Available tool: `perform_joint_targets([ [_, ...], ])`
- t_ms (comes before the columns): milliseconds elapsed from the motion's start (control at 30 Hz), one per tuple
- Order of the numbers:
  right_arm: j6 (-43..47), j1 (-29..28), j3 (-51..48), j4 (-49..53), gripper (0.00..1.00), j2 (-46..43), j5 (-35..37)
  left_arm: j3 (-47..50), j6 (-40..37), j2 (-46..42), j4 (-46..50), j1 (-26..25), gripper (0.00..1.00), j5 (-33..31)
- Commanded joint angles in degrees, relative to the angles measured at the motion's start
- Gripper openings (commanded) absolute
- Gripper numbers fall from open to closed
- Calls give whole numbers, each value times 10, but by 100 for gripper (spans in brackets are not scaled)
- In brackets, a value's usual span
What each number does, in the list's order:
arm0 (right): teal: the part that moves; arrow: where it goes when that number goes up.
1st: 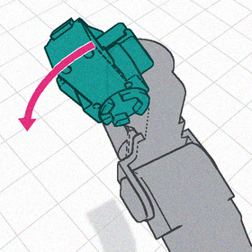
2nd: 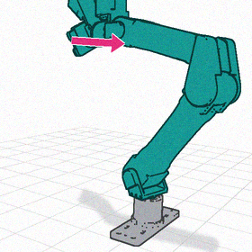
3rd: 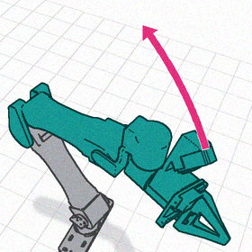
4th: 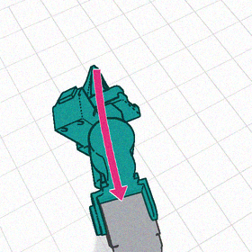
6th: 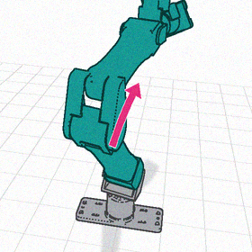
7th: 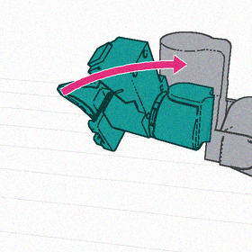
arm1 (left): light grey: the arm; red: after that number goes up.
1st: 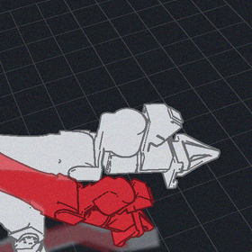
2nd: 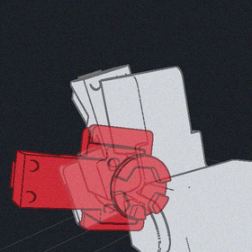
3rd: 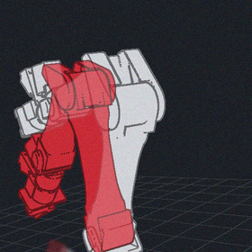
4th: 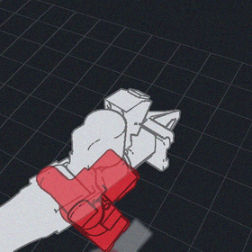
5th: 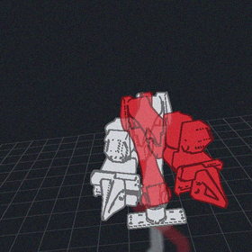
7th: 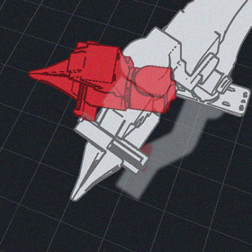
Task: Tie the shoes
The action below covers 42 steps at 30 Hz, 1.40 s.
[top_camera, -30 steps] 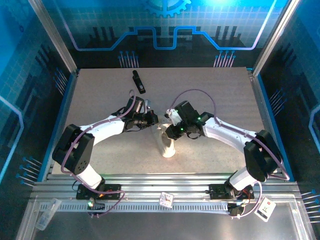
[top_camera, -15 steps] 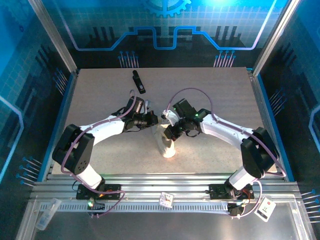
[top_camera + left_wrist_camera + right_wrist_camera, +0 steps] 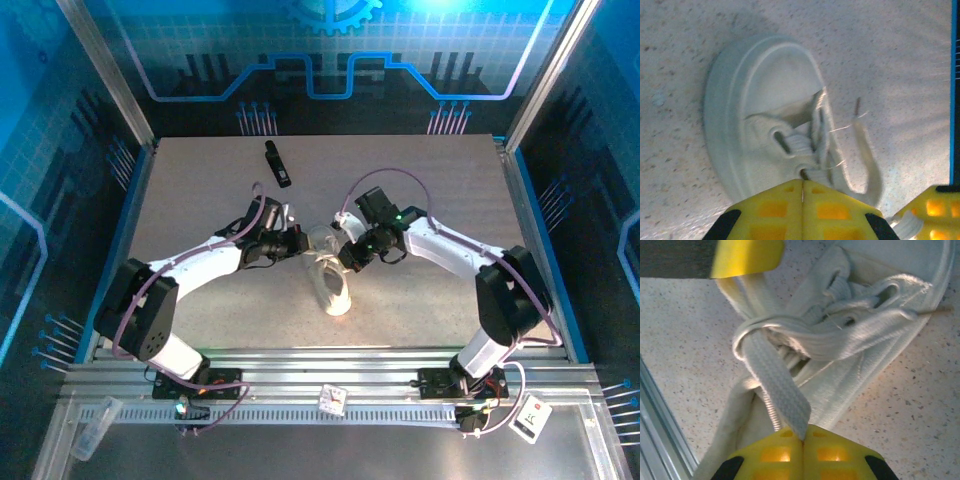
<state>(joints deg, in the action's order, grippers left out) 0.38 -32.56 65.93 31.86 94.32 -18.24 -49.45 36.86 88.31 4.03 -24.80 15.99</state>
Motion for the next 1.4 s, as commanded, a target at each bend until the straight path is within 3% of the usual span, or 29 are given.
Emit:
perform_joint_targets([
  [0,29,14,17,31,0,20,3,26,-21,-17,-3,12,0,-15],
  [500,38,49,4,21,0,63,-7,115,-4,-16,-87,39,0,14],
  [833,58,54,-9,4,0,54,-53,142,9,-27,-125,42,0,25],
  [867,62,53,-12,-1,2,47,-69,141,7,-30,-130,42,0,28],
  [900,61,54,-15,-8,12,40,-80,136,3,-31,-129,42,0,34],
  [1000,54,65,-28,-33,34,7,-110,107,-20,-30,-99,42,21,53],
  [1067,44,82,-30,-42,39,-11,-135,93,-37,-42,-71,42,34,48],
  [1167,30,106,-29,-43,41,-29,-164,79,-60,-67,-32,44,40,27],
  [1367,-3,116,-24,-67,41,-19,-200,33,-138,-95,50,46,42,0],
])
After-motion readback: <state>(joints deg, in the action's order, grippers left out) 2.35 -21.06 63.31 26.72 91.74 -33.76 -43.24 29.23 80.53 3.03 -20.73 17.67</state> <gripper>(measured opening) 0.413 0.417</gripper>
